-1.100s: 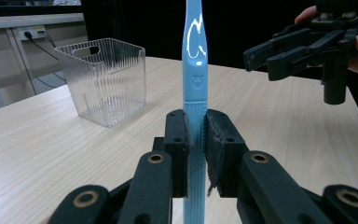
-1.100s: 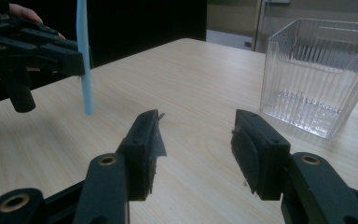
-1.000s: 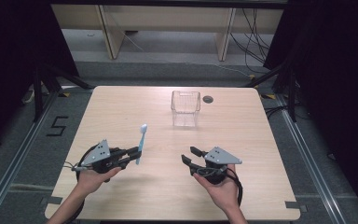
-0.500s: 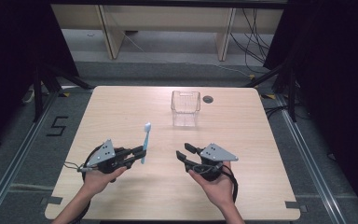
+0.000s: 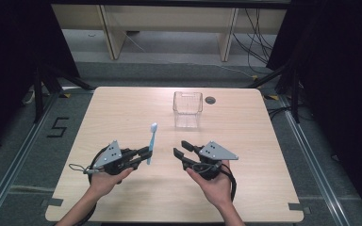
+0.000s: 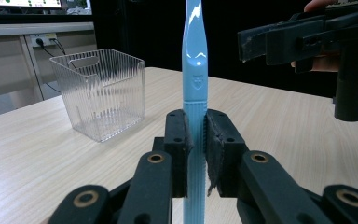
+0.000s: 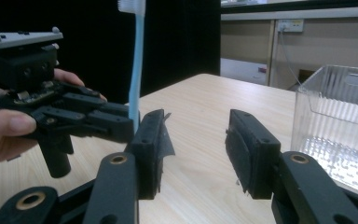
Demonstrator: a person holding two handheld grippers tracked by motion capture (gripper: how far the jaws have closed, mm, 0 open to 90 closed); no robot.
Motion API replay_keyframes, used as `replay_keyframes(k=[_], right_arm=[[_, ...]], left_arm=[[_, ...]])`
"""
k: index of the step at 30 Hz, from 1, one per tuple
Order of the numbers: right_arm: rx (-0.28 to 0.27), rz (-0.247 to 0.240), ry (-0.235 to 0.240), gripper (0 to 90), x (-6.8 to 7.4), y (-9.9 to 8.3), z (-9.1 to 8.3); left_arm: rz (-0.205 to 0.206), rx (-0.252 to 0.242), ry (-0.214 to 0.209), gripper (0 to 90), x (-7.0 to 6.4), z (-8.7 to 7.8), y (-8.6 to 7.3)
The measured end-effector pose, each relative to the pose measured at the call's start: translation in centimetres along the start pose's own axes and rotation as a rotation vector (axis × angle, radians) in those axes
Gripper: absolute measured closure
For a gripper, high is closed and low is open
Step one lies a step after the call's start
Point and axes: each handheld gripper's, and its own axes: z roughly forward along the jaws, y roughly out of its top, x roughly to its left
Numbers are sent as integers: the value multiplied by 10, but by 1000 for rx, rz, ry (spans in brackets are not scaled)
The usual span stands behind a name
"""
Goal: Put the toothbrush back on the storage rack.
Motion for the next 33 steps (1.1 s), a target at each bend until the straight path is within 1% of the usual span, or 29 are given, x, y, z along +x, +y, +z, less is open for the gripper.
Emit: replay_keyframes(k=[1,2,3,4,5,6,7,8,9,10,11,13,14,15,16,17,18,19,20,21,23,24,25,26,27,28,29,30,33], right_arm=[[8,5,1,573,1,1,0],[-6,-4,8,573,1,1,3],[-2,9,10,573,3,2,4],[-8,7,18,573,3,3,6],[-11,-9,11,573,3,3,7],[-6,0,8,573,5,4,7],[-9,9,20,573,6,5,9],[-9,9,20,573,6,5,9],[-12,8,26,576,7,6,10],[-23,-3,28,577,7,7,11],[-19,-3,22,579,7,8,11],[-28,22,28,584,9,10,13],[-29,13,32,587,9,11,15],[-26,30,33,591,11,12,15],[-38,18,37,595,10,13,17],[-28,18,39,598,11,14,17],[-52,0,32,602,10,15,19],[-31,27,44,606,12,15,19],[-44,7,41,611,11,15,21],[-41,26,45,619,13,16,21],[-38,32,44,630,13,16,22],[-38,42,42,634,13,17,22],[-53,40,47,638,12,17,24],[-53,44,41,642,13,17,24],[-55,37,37,645,12,17,25],[-54,36,41,648,12,18,26],[-54,56,44,651,13,18,26],[-62,36,37,656,12,18,27],[-56,49,45,670,13,19,28]], left_arm=[[-1,0,-1,787,-1,1,0],[-2,1,-1,787,-1,2,0],[-4,1,-4,787,-2,3,0],[-4,1,-4,787,-2,3,0],[0,1,-4,787,-3,5,1],[-3,1,-7,787,-4,6,1],[-6,4,-7,787,-5,7,1],[-6,4,-7,787,-5,7,1],[-1,1,-10,787,-5,9,1],[-2,9,-9,786,-7,10,1],[-2,9,-8,786,-8,11,1],[0,8,-8,787,-9,13,1],[-4,8,-8,787,-11,14,2],[-1,7,-7,787,-11,16,2],[1,4,-9,787,-12,17,2],[1,6,-8,787,-13,18,2],[-1,7,-8,787,-14,19,2],[0,8,-8,787,-14,19,3],[1,6,-7,787,-15,20,3],[1,3,-7,787,-15,21,3],[-1,7,-6,786,-16,22,3],[-1,9,-5,787,-17,23,3],[0,8,-5,786,-18,23,3],[2,10,-6,787,-18,24,3],[0,8,-5,787,-19,24,3],[-1,8,-5,786,-19,25,3],[-2,3,-6,787,-19,26,3],[-4,4,-4,787,-20,26,3],[-1,7,-5,787,-21,27,4]])
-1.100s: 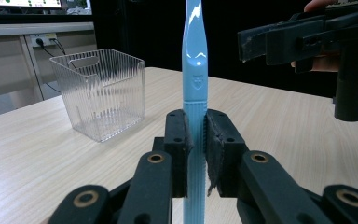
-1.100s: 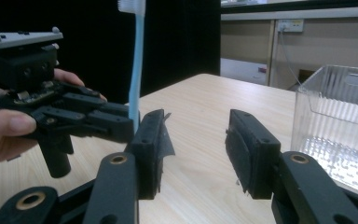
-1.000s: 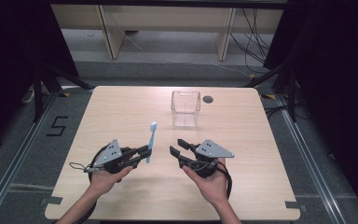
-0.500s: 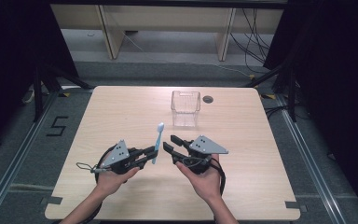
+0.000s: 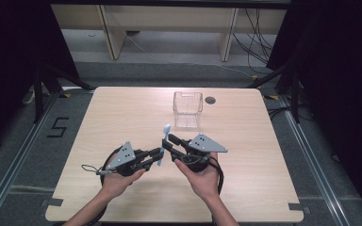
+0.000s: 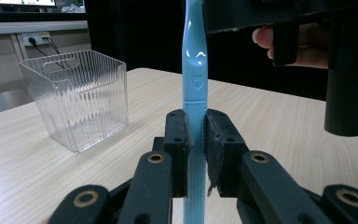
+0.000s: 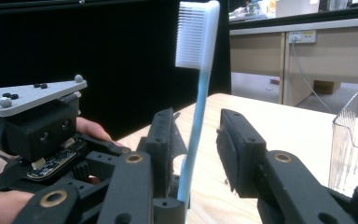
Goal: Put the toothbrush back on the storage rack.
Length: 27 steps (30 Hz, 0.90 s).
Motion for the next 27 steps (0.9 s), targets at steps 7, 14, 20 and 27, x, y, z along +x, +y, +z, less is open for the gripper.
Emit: replay_keyframes(k=[7,14,20,27], right_arm=[[-7,-5,-5,710,-1,-2,4],[-14,23,-4,740,0,-3,5],[-19,37,-6,784,-2,-3,5],[-16,59,-10,849,-1,-4,5]], left_arm=[[-16,-5,11,787,-1,2,1],[-19,-7,11,787,-2,3,2],[-26,-12,12,787,-3,3,2],[-36,-15,12,787,-3,5,2]])
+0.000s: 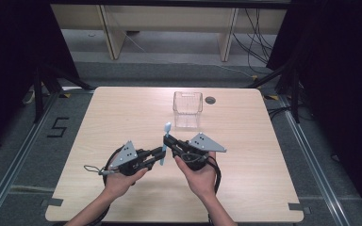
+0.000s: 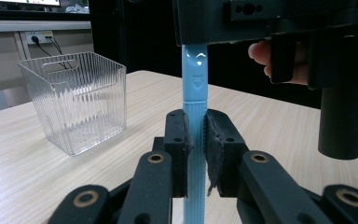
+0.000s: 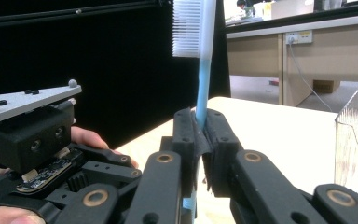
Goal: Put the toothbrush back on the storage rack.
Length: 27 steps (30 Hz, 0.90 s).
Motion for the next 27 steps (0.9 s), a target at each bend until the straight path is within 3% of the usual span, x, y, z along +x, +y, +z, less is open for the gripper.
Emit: replay_keyframes(k=[6,10,11,15,16,23,25,27], right_arm=[[6,-56,9,860,0,1,1],[27,-70,17,861,2,2,2],[12,-115,1,861,1,3,2],[28,-98,-28,861,-1,5,-2],[25,-119,-28,861,-3,6,-2],[25,-114,-54,860,-8,9,-8],[12,-139,-75,860,-11,9,-9],[17,-120,-64,860,-10,9,-9]], left_arm=[[6,15,1,777,0,1,0],[33,32,15,670,-1,3,-1],[56,41,26,649,-2,2,-2],[89,66,51,559,-1,-2,-2],[85,66,57,549,-1,-4,-2],[72,72,100,459,4,-20,-6],[68,76,113,444,7,-25,-8],[65,71,116,434,8,-27,-9]])
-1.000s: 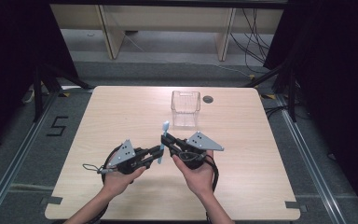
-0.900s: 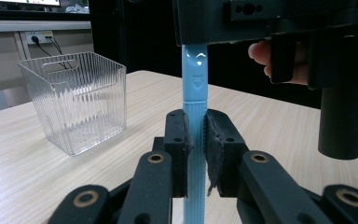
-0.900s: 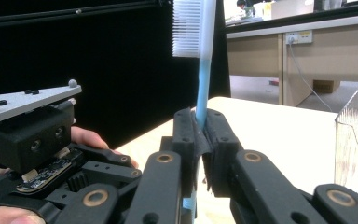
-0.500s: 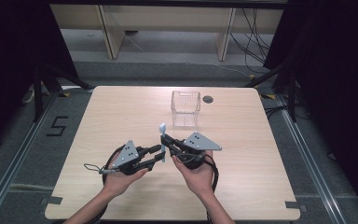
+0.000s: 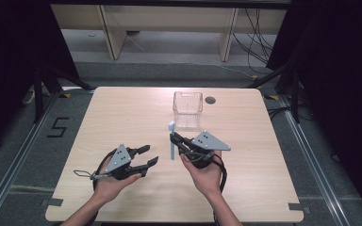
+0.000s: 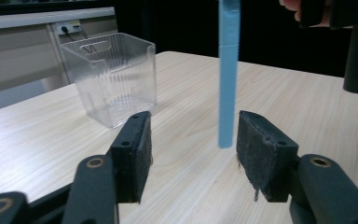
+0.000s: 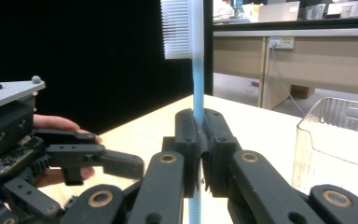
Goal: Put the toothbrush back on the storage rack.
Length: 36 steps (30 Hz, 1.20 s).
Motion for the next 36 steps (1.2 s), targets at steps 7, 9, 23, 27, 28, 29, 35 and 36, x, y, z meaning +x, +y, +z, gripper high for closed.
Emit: replay_keyframes(k=[7,9,23,27,28,29,35,36], right_arm=[[-6,-6,-13,860,-5,1,-3],[-5,-6,-15,859,-6,2,-4],[-13,-10,-58,859,-13,9,-12],[-23,-8,-65,859,-15,11,-14],[-29,-6,-61,859,-17,12,-15],[-26,3,-70,859,-16,12,-15],[-36,2,-85,859,-19,14,-18],[-38,2,-86,859,-20,14,-18]], left_arm=[[-15,4,30,420,7,-15,-7],[-26,7,43,418,8,-19,-10],[-61,10,101,404,16,-35,-27],[-65,11,109,403,17,-36,-29],[-68,10,115,402,18,-37,-31],[-70,6,117,402,18,-37,-32],[-84,10,140,395,21,-39,-37],[-86,0,139,395,22,-38,-38]])
